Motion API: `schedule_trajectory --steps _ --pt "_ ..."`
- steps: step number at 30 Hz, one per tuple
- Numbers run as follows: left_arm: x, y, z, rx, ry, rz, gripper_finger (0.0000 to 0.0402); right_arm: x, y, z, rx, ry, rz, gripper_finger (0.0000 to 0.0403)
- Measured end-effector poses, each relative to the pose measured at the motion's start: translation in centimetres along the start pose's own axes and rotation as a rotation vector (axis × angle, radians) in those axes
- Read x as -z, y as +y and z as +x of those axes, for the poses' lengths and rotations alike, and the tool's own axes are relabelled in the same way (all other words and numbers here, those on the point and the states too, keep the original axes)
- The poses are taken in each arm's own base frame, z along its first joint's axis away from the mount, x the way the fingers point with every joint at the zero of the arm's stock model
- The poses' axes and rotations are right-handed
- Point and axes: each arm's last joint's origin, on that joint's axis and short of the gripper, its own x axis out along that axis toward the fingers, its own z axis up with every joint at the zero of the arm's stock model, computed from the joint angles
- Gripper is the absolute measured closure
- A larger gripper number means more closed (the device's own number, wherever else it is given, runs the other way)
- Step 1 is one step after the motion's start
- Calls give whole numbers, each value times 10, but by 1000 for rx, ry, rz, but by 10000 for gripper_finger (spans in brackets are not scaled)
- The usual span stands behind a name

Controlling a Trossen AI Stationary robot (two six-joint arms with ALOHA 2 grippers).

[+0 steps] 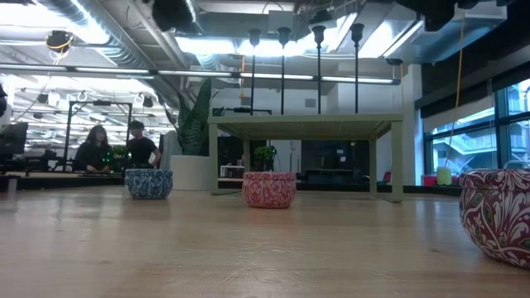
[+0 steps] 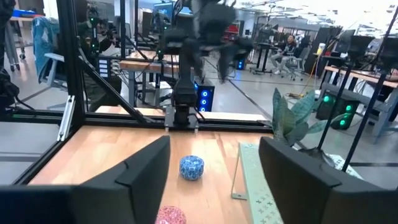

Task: Pick & Place candle stick holders
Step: Put the blue scented candle on the shelf

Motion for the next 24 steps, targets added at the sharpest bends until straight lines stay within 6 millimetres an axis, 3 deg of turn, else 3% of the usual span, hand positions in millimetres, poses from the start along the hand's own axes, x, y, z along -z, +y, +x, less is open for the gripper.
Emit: schedule_trajectory --steps 6,12,19,24 --pt "20 -25 17 32 205 -34 172 1 1 1 0 4 8 118" --pt "57 -40 49 23 377 -93 141 1 1 1 0 8 9 114" --pt "101 -43 91 4 492 -89 108 1 3 2 -74 6 -19 114" --pt "110 -41 111 -30 493 -51 91 1 3 2 -75 1 -26 114"
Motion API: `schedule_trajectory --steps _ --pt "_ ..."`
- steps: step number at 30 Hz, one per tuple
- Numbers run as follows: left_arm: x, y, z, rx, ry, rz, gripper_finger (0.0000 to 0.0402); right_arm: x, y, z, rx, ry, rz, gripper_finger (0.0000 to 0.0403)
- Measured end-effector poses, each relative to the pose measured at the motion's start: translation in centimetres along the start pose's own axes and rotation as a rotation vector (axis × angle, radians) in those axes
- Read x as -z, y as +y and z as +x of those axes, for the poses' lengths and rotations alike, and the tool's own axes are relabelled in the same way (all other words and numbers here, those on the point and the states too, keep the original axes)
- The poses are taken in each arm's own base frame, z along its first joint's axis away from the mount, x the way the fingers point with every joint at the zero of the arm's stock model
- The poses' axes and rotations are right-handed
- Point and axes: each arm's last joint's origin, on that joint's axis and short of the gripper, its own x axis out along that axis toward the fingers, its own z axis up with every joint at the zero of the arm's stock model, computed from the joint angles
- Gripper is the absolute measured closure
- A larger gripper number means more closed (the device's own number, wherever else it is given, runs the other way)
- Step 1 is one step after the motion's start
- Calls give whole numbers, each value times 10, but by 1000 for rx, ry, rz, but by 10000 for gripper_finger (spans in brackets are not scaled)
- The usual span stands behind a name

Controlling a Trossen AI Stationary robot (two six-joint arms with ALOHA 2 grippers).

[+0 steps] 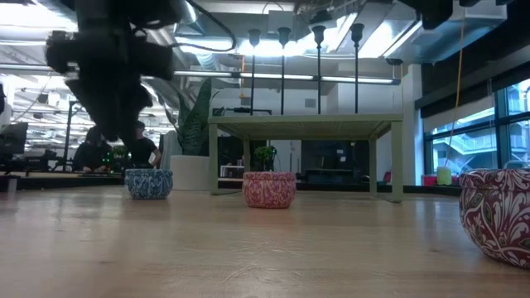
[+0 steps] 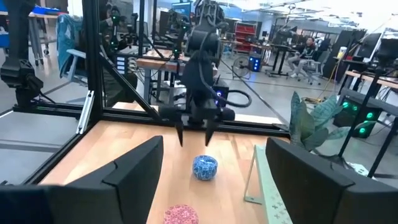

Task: Pick & Place candle stick holders
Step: Put the blue scented candle on the shelf

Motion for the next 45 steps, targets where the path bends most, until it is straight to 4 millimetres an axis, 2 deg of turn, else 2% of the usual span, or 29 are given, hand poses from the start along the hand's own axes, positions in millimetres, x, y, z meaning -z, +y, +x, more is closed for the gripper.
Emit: schedule_trajectory --steps 3,9,19,45 --pt "-6 4 8 -56 -19 23 82 0 0 0 0 -4 -22 114" --pt "-15 12 23 -36 -7 33 71 -1 0 0 1 -10 -39 114" --pt "-19 23 41 -55 60 38 68 -1 0 0 1 -11 -58 114" --pt "-28 21 44 14 -12 88 68 -1 0 0 1 -10 -64 114"
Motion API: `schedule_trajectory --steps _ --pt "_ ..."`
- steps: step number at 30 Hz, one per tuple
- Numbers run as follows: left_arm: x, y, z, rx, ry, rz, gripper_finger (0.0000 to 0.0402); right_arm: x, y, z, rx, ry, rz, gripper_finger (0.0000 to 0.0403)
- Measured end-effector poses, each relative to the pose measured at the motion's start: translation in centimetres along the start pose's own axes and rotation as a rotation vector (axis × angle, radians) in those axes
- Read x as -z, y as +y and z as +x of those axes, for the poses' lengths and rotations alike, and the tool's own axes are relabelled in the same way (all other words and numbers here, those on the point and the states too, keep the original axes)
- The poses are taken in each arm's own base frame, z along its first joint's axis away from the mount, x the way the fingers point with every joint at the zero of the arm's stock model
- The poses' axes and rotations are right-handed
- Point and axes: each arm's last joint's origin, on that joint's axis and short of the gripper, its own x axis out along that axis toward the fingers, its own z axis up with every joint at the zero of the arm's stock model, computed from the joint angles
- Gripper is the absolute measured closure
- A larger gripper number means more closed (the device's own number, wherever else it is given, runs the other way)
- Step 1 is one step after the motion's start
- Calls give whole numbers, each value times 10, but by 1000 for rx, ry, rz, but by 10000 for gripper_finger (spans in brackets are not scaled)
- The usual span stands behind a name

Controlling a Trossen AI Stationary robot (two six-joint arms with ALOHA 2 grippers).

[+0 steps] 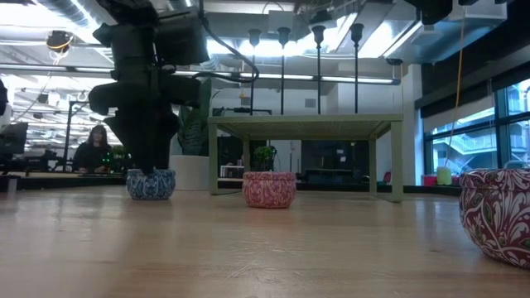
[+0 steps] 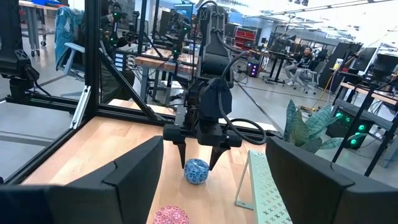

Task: Pick & Place candle stick holders
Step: Put the blue scented candle on the shelf

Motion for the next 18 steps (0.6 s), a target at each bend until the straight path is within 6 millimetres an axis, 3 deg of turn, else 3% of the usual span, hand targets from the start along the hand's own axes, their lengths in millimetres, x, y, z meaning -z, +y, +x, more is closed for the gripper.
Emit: schedule_trajectory --steps 18 --pt "0 0 0 0 1 23 68 0 0 0 0 0 0 114"
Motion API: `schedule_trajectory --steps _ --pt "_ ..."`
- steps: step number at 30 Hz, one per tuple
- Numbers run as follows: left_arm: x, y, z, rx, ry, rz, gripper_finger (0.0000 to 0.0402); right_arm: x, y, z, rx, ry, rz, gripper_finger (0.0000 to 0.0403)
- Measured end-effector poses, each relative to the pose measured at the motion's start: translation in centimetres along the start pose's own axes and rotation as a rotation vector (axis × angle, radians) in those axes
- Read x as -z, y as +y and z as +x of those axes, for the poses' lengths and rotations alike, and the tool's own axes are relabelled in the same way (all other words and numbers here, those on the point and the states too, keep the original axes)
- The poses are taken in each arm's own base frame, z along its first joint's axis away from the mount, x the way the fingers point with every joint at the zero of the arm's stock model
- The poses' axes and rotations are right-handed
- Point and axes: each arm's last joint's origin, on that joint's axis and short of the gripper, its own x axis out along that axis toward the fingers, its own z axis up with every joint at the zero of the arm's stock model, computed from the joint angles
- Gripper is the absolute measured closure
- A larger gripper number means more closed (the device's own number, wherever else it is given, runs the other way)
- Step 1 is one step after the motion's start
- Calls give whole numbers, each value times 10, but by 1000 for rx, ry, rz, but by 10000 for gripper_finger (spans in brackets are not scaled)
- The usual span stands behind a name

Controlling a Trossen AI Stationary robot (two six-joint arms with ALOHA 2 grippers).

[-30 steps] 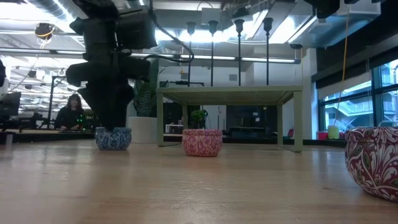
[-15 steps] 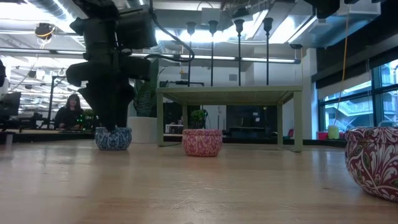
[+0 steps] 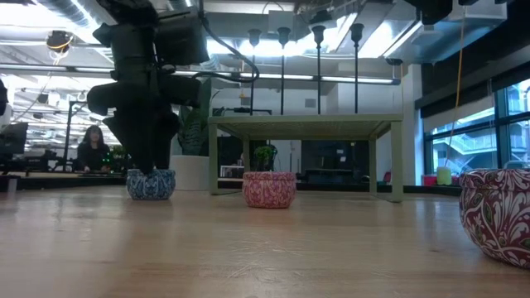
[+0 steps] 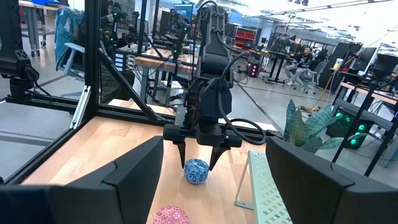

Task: Pick & Place candle stick holders
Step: Put the blue scented candle on the shelf

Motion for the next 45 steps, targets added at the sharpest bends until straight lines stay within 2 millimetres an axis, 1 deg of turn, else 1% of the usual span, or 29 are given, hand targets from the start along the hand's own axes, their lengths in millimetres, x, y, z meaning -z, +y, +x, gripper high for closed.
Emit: schedule_trajectory --steps 6,12,16,20,23,27,29,33,36,41,45 --pt "0 0 0 0 1 -17 68 0 0 0 0 0 0 114" --pt "0 0 10 -7 37 -21 68 0 0 0 0 0 0 114" --pt "1 0 15 -24 58 21 68 0 0 0 0 0 -1 114" --pt "0 0 16 -25 54 57 69 0 0 0 0 0 -1 114" --pt "0 -2 15 -23 53 67 81 0 0 0 0 0 -1 114" --pt "0 -9 14 -18 50 89 111 0 0 0 0 0 -1 114" --pt "-2 -14 12 -12 42 91 115 0 0 0 0 0 -1 114" --pt "-13 -25 3 2 1 124 113 0 0 0 0 0 -1 114" --pt "-23 -34 -9 14 -39 148 101 0 0 0 0 0 -1 114" --pt "-45 -45 -41 23 -92 200 99 0 0 0 0 0 -1 114" --pt "-65 -45 -73 -38 -143 227 100 0 0 0 0 -3 0 114"
